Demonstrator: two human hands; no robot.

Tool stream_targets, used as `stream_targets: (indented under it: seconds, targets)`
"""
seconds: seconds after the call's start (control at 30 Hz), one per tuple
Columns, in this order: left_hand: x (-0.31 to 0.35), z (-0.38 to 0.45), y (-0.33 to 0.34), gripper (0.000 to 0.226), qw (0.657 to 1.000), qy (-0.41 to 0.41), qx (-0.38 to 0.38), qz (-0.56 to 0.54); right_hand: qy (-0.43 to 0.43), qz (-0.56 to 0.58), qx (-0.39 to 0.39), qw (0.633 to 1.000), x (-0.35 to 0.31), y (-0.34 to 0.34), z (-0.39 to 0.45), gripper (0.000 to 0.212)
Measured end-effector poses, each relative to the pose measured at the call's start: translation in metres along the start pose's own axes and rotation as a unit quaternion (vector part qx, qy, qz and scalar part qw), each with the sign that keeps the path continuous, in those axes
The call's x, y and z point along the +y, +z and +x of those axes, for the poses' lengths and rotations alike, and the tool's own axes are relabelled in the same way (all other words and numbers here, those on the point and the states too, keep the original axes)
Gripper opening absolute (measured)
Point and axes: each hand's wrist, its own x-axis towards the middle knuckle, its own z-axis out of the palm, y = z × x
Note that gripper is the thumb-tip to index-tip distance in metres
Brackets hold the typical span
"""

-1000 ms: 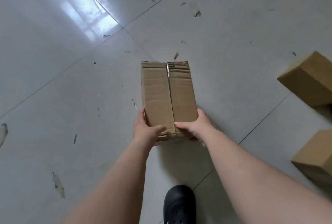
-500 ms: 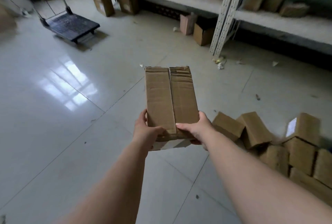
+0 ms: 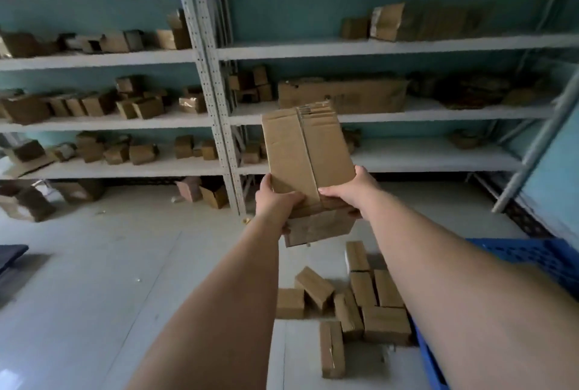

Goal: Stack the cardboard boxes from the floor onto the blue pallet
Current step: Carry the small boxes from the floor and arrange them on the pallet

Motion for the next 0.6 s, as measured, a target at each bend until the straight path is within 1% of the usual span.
stream_targets:
  seconds: [0.1,0.23,0.3,0.4,0.53,0.6]
  targets:
    - [0.053,-0.020,0.051,0.088,0.995,0.058,-0.068,0.033,0.001,0.042,0.096,0.994,-0.010,-0.077,-0.026,0.085]
    - [0.096,-0.060,0.129,0.088,0.976,0.098,-0.154,0.116,0.029,0.091,0.210,0.973,0.011,-0.157,-0.067,0.082]
    - [0.100,-0.080,0.168,0.087,0.964,0.114,-0.197,0.141,0.048,0.103,0.259,0.959,0.031,-0.189,-0.087,0.082]
    - [0.098,-0.114,0.225,0.084,0.946,0.128,-0.260,0.145,0.079,0.137,0.327,0.932,0.066,-0.235,-0.116,0.080]
    - [0.093,-0.160,0.302,0.078,0.913,0.140,-0.355,0.145,0.104,0.164,0.378,0.905,0.114,-0.296,-0.153,0.076]
    - [0.089,-0.181,0.337,0.079,0.897,0.136,-0.393,0.147,0.115,0.171,0.403,0.892,0.137,-0.325,-0.169,0.076]
